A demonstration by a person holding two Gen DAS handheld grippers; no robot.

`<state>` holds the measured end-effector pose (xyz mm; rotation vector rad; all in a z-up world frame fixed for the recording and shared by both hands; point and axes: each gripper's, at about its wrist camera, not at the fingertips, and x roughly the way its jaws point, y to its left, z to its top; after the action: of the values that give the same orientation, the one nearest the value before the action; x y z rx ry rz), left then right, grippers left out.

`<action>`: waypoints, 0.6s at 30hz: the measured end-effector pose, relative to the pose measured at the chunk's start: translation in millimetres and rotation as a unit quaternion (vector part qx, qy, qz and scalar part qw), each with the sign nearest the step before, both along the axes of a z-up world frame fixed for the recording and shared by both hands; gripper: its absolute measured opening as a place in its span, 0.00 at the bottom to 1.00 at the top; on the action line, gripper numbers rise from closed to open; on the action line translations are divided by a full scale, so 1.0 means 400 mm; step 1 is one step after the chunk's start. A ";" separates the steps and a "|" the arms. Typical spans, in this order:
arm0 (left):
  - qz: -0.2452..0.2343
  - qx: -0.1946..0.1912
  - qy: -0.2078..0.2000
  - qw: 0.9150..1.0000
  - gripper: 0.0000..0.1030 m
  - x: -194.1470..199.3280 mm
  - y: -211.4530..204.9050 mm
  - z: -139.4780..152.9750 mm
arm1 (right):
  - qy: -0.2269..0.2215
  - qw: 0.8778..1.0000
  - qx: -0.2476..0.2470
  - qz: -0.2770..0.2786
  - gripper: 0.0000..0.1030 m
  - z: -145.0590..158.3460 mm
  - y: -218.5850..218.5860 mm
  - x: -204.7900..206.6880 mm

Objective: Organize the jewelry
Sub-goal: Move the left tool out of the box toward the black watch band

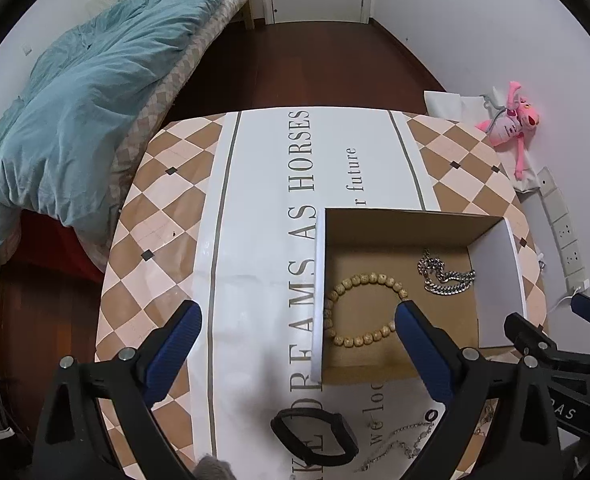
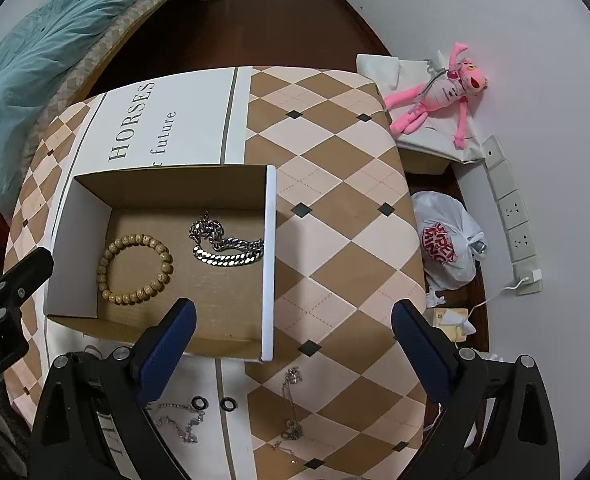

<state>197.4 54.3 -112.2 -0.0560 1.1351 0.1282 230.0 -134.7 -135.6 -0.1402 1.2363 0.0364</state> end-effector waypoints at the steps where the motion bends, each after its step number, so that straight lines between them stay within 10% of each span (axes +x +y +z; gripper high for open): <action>1: 0.000 -0.002 -0.002 1.000 0.96 -0.005 -0.001 0.005 | -0.002 1.000 0.001 -0.001 0.96 0.005 -0.002 -0.004; 18: -0.005 0.009 -0.076 0.997 0.96 -0.156 -0.030 0.191 | -0.102 0.995 0.018 -0.012 0.96 0.230 -0.040 -0.173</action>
<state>134.8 42.2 -35.9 -0.0433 0.9829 0.1220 161.0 -150.8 -43.4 -0.0951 1.0325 0.0232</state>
